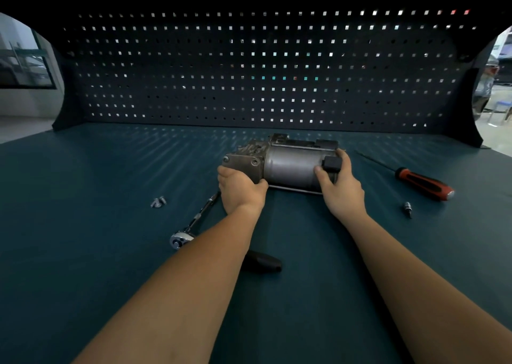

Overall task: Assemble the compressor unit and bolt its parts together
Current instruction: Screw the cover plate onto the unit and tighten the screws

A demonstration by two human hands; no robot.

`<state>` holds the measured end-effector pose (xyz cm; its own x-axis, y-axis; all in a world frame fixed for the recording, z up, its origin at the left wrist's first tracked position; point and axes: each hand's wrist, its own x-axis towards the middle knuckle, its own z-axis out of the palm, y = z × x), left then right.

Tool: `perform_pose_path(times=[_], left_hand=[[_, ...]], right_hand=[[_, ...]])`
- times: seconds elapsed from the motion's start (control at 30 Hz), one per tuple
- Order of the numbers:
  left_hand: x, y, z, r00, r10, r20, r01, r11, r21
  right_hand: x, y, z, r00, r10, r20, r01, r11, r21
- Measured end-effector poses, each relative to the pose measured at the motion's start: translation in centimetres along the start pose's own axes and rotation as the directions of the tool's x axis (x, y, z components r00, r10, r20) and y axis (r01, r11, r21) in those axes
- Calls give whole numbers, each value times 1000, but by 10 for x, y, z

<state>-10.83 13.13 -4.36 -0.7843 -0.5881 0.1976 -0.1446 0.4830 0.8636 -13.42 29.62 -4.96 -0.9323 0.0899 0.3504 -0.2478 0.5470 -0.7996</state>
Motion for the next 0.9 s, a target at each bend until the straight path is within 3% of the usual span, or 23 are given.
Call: perform_pose_path(times=[0.23,0.37,0.47,0.67,0.83,0.9], left_hand=[[1,-1,0,999,-16,46,17,1000,-5],[9,9,-14,979,-114,169,135,984,-119],[14,17,-47,969,-47,243,93,979,-181],[52,-17,-154,952,198,233,-209,978,22],[69,-74,-175,961,102,255,-158,965,209],[72,-86,-172,972,156,179,-204,932,300]], right_hand=[[-1,1,0,1000,-15,-11,16,1000,27],[-2,3,-1,1000,-23,-11,24,999,41],[-1,4,-1,1000,-17,-13,18,998,59],[-1,5,-1,999,-28,-40,32,996,84],[1,6,-2,998,-31,-60,38,993,113],[1,8,-2,997,-41,-67,50,990,128]])
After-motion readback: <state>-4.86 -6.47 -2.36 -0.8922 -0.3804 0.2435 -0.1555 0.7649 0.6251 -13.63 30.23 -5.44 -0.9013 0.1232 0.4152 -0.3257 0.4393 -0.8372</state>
